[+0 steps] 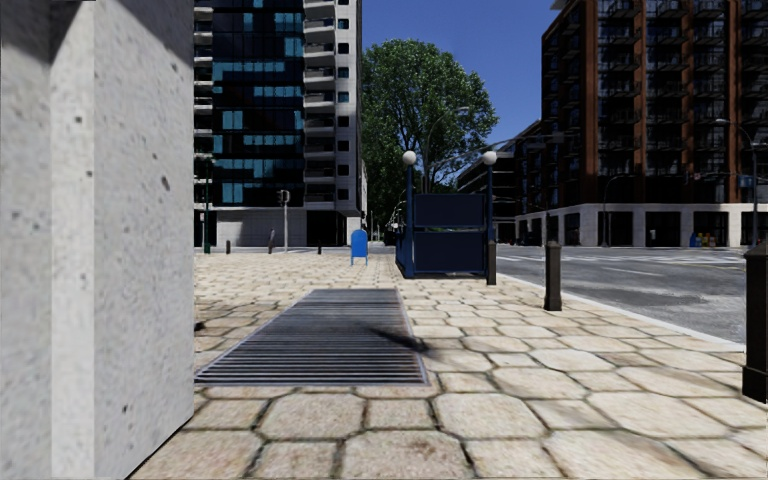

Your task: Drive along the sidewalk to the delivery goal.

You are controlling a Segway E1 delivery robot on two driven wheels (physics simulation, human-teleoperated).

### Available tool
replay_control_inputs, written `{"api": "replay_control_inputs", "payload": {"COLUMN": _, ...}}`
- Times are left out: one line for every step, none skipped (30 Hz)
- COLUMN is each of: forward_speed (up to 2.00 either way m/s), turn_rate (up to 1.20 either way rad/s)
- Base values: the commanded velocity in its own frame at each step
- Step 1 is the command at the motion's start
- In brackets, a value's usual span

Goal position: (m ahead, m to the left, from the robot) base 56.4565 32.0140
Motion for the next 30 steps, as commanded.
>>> {"api": "replay_control_inputs", "payload": {"forward_speed": 1.92, "turn_rate": 0.0}}
{"api": "replay_control_inputs", "payload": {"forward_speed": 1.92, "turn_rate": 0.0}}
{"api": "replay_control_inputs", "payload": {"forward_speed": 1.92, "turn_rate": 0.0}}
{"api": "replay_control_inputs", "payload": {"forward_speed": 1.92, "turn_rate": 0.0}}
{"api": "replay_control_inputs", "payload": {"forward_speed": 1.92, "turn_rate": 0.0}}
{"api": "replay_control_inputs", "payload": {"forward_speed": 1.92, "turn_rate": 0.0}}
{"api": "replay_control_inputs", "payload": {"forward_speed": 1.92, "turn_rate": 0.0}}
{"api": "replay_control_inputs", "payload": {"forward_speed": 1.92, "turn_rate": 0.0}}
{"api": "replay_control_inputs", "payload": {"forward_speed": 1.92, "turn_rate": 0.0}}
{"api": "replay_control_inputs", "payload": {"forward_speed": 1.92, "turn_rate": 0.0}}
{"api": "replay_control_inputs", "payload": {"forward_speed": 1.92, "turn_rate": 0.0}}
{"api": "replay_control_inputs", "payload": {"forward_speed": 1.92, "turn_rate": 0.1}}
{"api": "replay_control_inputs", "payload": {"forward_speed": 1.92, "turn_rate": 0.19}}
{"api": "replay_control_inputs", "payload": {"forward_speed": 1.92, "turn_rate": 0.19}}
{"api": "replay_control_inputs", "payload": {"forward_speed": 1.92, "turn_rate": 0.23}}
{"api": "replay_control_inputs", "payload": {"forward_speed": 1.92, "turn_rate": 0.23}}
{"api": "replay_control_inputs", "payload": {"forward_speed": 1.92, "turn_rate": 0.25}}
{"api": "replay_control_inputs", "payload": {"forward_speed": 1.92, "turn_rate": 0.26}}
{"api": "replay_control_inputs", "payload": {"forward_speed": 1.92, "turn_rate": 0.27}}
{"api": "replay_control_inputs", "payload": {"forward_speed": 1.92, "turn_rate": 0.28}}
{"api": "replay_control_inputs", "payload": {"forward_speed": 1.92, "turn_rate": 0.28}}
{"api": "replay_control_inputs", "payload": {"forward_speed": 1.92, "turn_rate": 0.28}}
{"api": "replay_control_inputs", "payload": {"forward_speed": 1.92, "turn_rate": 0.32}}
{"api": "replay_control_inputs", "payload": {"forward_speed": 1.92, "turn_rate": 0.34}}
{"api": "replay_control_inputs", "payload": {"forward_speed": 1.92, "turn_rate": 0.35}}
{"api": "replay_control_inputs", "payload": {"forward_speed": 1.92, "turn_rate": 0.35}}
{"api": "replay_control_inputs", "payload": {"forward_speed": 1.92, "turn_rate": 0.35}}
{"api": "replay_control_inputs", "payload": {"forward_speed": 1.92, "turn_rate": 0.35}}
{"api": "replay_control_inputs", "payload": {"forward_speed": 1.92, "turn_rate": 0.35}}
{"api": "replay_control_inputs", "payload": {"forward_speed": 1.92, "turn_rate": 0.35}}
